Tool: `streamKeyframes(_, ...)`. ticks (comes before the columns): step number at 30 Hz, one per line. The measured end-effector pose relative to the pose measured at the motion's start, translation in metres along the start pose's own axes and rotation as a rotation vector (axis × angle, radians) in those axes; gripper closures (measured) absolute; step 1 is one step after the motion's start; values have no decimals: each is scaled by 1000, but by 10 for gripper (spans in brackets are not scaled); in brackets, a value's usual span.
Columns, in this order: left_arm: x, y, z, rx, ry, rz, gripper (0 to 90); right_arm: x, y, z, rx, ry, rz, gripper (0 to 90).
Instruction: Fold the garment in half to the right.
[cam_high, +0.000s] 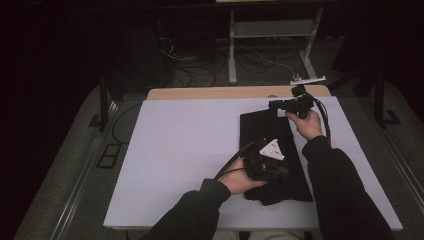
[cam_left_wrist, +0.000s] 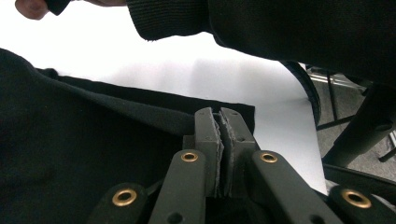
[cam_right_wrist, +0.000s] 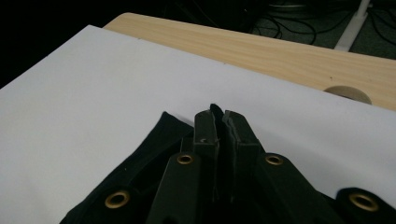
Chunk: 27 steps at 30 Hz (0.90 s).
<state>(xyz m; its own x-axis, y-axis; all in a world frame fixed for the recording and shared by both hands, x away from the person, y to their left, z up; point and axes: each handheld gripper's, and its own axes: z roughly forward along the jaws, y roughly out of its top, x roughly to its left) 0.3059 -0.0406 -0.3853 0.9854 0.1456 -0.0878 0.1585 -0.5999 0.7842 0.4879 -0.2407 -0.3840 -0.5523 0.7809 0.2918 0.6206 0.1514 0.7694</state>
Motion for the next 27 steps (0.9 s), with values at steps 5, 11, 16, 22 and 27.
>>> streamKeyframes(5,-1,0,11,19,-11,-7,856,-8,-8,-1,6,-6,17,826)
streamKeyframes(11,-2,0,22,34,-17,-14,856,-17,-17,1,5,-7,43,825)
streamKeyframes(16,-1,0,27,43,-18,-17,856,-24,-24,4,18,-15,52,823)
streamKeyframes(22,0,2,34,53,-16,-18,856,-29,-28,6,31,-18,69,821)
streamKeyframes(27,2,4,40,55,-17,-23,856,-32,-30,6,35,-18,70,822)
